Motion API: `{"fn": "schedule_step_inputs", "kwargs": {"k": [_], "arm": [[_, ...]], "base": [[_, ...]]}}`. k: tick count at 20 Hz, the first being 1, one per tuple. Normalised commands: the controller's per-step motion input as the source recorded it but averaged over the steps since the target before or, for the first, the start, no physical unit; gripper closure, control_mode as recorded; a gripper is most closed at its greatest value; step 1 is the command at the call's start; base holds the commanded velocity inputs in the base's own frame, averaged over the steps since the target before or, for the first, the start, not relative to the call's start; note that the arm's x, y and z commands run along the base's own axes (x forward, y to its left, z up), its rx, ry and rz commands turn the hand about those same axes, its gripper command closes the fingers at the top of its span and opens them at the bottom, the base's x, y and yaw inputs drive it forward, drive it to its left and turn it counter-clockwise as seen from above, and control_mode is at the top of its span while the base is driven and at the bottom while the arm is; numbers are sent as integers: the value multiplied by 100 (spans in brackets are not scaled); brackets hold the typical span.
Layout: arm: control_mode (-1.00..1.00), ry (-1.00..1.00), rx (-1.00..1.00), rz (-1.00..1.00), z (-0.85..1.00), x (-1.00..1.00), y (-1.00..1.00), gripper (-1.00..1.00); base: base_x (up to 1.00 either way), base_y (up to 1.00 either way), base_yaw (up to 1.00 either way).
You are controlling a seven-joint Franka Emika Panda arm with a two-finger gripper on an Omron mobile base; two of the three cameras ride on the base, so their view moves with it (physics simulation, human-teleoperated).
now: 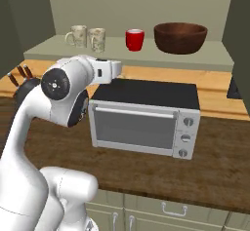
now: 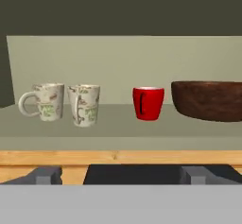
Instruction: Gather all objects into one cabinet and sort the glasses and bowls to opposite sides.
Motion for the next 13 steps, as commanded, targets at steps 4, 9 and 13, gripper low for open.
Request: {"fn": "schedule_step_inputs", "kwargs": {"k": [4, 9, 13], "arm": [[-100, 0, -4, 0, -81, -100, -70, -100], [-100, 0, 0, 0, -11, -21, -5, -100], [-100, 0, 0, 0, 0, 0, 0, -100]], "base": [[0, 0, 0], [0, 0, 0], [0, 0, 0]]}}
